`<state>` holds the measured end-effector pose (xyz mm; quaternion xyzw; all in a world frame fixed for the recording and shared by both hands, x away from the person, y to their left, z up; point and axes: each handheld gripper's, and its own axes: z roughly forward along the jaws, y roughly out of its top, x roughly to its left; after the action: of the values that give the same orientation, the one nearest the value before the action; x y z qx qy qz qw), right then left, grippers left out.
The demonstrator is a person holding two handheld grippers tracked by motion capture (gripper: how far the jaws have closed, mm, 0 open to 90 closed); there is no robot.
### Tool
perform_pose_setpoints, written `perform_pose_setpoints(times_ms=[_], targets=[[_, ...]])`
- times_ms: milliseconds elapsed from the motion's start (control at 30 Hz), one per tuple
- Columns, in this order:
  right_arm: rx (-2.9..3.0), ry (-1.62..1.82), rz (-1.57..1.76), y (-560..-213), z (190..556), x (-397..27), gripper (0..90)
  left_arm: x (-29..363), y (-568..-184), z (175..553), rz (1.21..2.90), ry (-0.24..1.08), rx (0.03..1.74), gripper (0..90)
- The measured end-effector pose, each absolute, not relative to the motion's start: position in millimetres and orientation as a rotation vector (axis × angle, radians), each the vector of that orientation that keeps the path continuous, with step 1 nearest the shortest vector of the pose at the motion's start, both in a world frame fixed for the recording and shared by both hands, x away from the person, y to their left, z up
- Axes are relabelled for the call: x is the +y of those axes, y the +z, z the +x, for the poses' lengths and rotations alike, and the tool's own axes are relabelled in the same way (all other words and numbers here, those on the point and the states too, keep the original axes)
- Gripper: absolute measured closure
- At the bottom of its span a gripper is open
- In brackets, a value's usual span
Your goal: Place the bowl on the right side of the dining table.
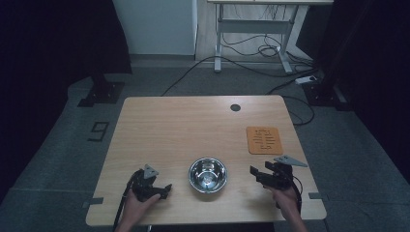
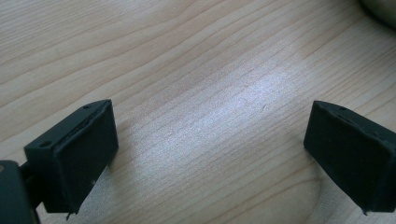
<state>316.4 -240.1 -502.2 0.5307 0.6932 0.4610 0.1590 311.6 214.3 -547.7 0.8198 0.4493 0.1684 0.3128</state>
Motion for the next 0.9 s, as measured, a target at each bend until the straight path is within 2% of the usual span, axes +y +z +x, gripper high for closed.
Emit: perform_pose_setpoints(times_ms=[900], targets=[[2.071, 1.261, 1.486, -511.7, 318.2, -209.1, 23.6, 212.8, -547.7, 312.0, 2.160, 0.446, 1.191, 2.5]])
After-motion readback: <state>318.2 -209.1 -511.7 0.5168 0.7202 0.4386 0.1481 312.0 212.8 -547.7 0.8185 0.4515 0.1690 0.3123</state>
